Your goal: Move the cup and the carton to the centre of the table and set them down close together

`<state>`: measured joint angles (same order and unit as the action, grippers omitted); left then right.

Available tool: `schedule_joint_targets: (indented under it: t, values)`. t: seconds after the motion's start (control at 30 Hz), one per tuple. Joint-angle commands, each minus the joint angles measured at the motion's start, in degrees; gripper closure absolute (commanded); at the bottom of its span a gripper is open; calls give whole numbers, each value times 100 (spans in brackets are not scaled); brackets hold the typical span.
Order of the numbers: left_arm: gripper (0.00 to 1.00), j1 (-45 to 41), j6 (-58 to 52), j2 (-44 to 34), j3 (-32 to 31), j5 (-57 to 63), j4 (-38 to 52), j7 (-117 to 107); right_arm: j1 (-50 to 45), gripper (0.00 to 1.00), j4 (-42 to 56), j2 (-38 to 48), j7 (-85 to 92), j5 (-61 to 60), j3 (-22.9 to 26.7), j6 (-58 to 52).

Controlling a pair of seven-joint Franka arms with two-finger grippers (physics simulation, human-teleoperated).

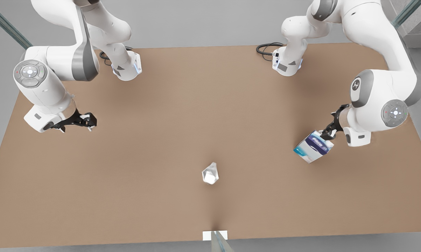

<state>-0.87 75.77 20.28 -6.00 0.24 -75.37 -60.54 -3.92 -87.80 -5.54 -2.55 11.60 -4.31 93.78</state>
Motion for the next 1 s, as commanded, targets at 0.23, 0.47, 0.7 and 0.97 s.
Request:
schedule_joint_targets:
  t: [0.23, 0.47, 0.7, 0.97]
  values:
    - [2, 376, 1810, 46, 354, -209, -1288, 745, 14, 0, 0, 0, 0, 0, 0, 0]
    - [1, 649, 2293, -350, 354, -1264, -1428, 1844, 23, 0, 0, 0, 9, 0, 0, 0]
    - [2, 544, 2504, -367, 389, -824, -2052, 2055, 58, 0, 0, 18, 9, 0, 0, -9]
    - [2, 324, 3515, -402, 389, -7, -2298, 2239, 49, 0, -9, 9, 9, -9, 0, -9]
